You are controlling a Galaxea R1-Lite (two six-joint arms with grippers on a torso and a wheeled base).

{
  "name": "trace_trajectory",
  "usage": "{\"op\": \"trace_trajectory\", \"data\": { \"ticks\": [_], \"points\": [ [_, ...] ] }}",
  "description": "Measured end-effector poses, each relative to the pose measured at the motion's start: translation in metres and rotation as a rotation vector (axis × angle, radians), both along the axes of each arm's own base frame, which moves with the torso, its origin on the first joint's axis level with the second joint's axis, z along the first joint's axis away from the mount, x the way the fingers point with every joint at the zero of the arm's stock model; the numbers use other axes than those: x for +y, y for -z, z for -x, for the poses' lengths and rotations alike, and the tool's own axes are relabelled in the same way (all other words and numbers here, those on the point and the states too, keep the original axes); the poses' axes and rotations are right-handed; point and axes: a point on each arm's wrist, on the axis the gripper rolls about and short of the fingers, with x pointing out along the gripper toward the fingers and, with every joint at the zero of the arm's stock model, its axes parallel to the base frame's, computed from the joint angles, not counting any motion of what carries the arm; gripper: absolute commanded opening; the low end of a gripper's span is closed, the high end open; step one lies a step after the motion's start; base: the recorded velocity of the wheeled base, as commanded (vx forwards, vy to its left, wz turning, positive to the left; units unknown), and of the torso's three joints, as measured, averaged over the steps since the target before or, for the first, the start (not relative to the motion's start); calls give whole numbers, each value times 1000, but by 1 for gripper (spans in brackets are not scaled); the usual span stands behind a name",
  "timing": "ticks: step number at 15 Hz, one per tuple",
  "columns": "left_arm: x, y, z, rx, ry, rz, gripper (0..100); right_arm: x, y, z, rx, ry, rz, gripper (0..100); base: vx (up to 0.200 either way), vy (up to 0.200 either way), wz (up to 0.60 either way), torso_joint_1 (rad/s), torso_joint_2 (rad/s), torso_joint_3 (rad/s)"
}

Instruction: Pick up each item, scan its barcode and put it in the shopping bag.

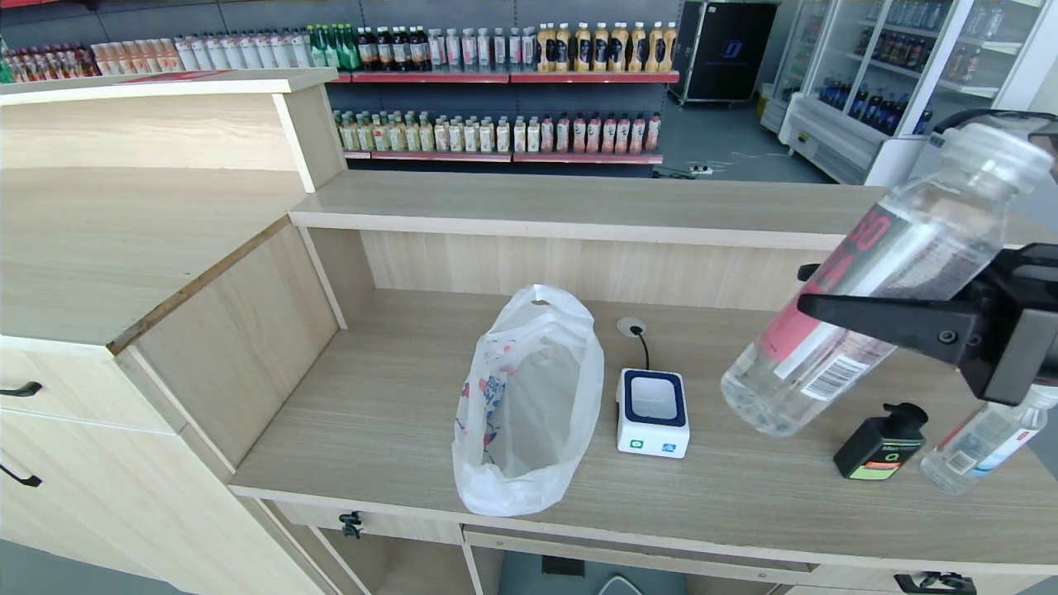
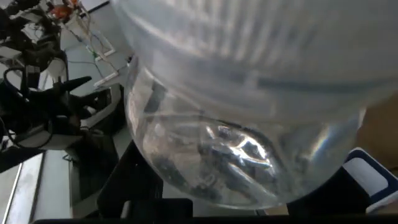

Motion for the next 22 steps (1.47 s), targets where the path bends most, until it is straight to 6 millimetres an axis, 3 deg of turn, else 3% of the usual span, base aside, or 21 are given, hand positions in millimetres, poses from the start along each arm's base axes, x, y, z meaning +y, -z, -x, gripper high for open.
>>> {"op": "trace_trajectory", "data": {
  "ticks": [4, 8, 14, 16, 20, 22],
  "points": [
    [0, 0, 0, 0, 0, 0, 100, -65, 40, -19, -200, 270, 364, 0, 0, 0, 0, 0, 0, 0],
    [0, 0, 0, 0, 0, 0, 100, -94, 57, -17, -198, 357, 512, 0, 0, 0, 0, 0, 0, 0],
    [0, 0, 0, 0, 0, 0, 100, -105, 49, -14, -229, 405, 536, 0, 0, 0, 0, 0, 0, 0],
    [0, 0, 0, 0, 0, 0, 100, -106, 46, -15, -251, 412, 555, 0, 0, 0, 600, 2, 0, 9],
    [0, 0, 0, 0, 0, 0, 100, -101, 38, -30, -284, 435, 593, 0, 0, 0, 600, 4, 5, 1],
    [0, 0, 0, 0, 0, 0, 100, -99, 38, -43, -286, 425, 599, 0, 0, 0, 0, 0, 0, 0]
  ]
}}
